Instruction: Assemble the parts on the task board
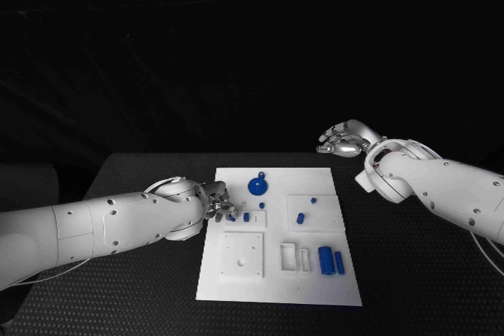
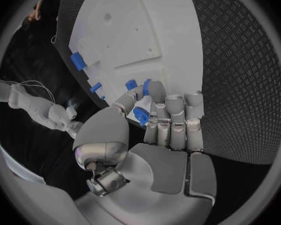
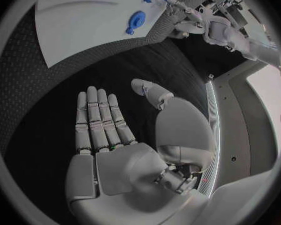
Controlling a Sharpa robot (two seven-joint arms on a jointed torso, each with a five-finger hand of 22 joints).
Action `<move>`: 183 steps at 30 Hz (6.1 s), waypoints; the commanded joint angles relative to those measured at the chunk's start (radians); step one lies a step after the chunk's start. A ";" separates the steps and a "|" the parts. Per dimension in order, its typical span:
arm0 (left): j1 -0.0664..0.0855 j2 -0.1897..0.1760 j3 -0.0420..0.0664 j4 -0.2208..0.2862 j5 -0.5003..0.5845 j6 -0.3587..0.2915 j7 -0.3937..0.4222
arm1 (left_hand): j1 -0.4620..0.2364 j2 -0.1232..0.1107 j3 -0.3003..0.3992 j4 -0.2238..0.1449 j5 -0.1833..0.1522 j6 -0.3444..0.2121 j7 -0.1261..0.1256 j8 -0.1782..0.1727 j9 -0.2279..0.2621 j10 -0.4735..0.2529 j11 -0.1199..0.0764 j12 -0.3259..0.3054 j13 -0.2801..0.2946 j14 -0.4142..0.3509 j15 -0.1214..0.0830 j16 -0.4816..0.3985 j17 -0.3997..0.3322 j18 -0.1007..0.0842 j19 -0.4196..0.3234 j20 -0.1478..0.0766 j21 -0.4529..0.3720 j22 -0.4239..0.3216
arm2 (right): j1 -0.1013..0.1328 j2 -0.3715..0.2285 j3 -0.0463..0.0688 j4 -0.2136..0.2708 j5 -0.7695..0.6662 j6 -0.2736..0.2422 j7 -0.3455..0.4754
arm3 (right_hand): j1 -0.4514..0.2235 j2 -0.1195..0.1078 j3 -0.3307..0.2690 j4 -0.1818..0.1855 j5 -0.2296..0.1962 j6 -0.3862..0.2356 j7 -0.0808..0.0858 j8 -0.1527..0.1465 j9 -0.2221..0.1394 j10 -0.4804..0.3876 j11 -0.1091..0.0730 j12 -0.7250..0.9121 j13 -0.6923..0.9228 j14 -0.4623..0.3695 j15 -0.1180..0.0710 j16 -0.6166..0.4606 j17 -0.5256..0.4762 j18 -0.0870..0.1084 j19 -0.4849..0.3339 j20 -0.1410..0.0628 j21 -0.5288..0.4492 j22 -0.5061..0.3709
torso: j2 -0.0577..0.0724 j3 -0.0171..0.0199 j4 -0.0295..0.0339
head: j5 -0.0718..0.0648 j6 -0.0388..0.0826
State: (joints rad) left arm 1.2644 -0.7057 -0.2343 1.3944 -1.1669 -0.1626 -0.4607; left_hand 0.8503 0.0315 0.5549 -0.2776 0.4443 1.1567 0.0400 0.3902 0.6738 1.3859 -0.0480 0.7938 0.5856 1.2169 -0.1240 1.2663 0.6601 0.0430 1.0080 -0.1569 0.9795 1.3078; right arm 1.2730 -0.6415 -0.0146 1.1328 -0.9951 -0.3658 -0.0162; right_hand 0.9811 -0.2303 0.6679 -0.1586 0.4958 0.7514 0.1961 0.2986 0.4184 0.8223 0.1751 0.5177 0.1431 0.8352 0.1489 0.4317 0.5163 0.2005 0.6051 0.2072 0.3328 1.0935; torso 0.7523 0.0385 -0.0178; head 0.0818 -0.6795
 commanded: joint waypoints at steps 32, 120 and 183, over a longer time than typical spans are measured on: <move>-0.018 -0.002 -0.007 0.019 -0.006 0.047 0.000 | -0.051 -0.068 -0.003 0.091 -0.098 0.025 -0.025 0.012 -0.003 0.033 -0.041 0.014 -0.001 0.016 -0.040 0.007 -0.002 0.018 -0.003 -0.088 0.012 0.018 | 0.000 0.002 0.000 -0.003 0.004 0.016 0.010 | 0.010 0.000 -0.009 0.002 0.004 -0.003 0.025 0.004 -0.002 0.009 -0.002 -0.007 -0.007 -0.002 0.007 -0.005 -0.004 -0.011 -0.007 -0.001 -0.008 0.000 | 0.000 -0.0002 0.0004 | -0.002 -0.004; -0.022 0.166 0.007 -0.165 -0.400 -0.140 0.409 | 0.376 -0.243 0.045 0.045 -0.332 -0.245 0.090 -0.117 -0.122 -0.276 0.162 -0.676 -0.321 -0.222 0.130 -0.259 -0.159 -0.002 -0.196 0.062 -0.274 0.012 | -0.002 0.016 0.000 -0.015 0.011 0.020 0.015 | 0.011 0.003 -0.013 0.003 0.006 -0.005 0.026 0.004 -0.006 0.012 -0.001 -0.010 -0.020 -0.006 0.011 -0.009 -0.011 -0.010 -0.012 0.002 -0.014 0.004 | 0.001 -0.0005 -0.0008 | -0.032 0.022; -0.049 0.221 0.008 -0.252 -0.386 -0.081 0.373 | 0.379 -0.171 0.042 0.080 -0.329 -0.239 0.107 -0.126 -0.142 -0.212 0.153 -0.708 -0.346 -0.181 0.120 -0.228 -0.144 0.010 -0.162 0.055 -0.271 0.021 | -0.002 0.012 0.000 -0.004 0.011 0.028 0.012 | 0.012 0.005 -0.014 0.004 0.007 -0.003 0.025 0.006 -0.008 0.015 -0.001 -0.011 -0.027 -0.006 0.010 -0.009 -0.014 -0.009 -0.012 0.003 -0.017 0.007 | -0.001 0.0002 0.0020 | -0.043 0.014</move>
State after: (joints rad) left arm 1.2210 -0.4826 -0.2220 1.1453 -1.5497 -0.2948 -0.0683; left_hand 1.2248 -0.1427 0.5971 -0.1937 0.1153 0.9109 0.1443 0.2665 0.5334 1.1689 0.1053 0.0888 0.2392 1.0310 -0.0054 1.0347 0.5147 0.0425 0.8388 -0.1020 0.7083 1.3080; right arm 1.2710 -0.6286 -0.0147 1.1271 -0.9844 -0.3481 -0.0124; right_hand 0.9850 -0.2264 0.6597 -0.1559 0.4996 0.7515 0.1961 0.2982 0.4116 0.8293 0.1750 0.5138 0.1176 0.8316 0.1522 0.4279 0.5036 0.2005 0.6019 0.2104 0.3212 1.0994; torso 0.7513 0.0395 -0.0165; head 0.0394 -0.6643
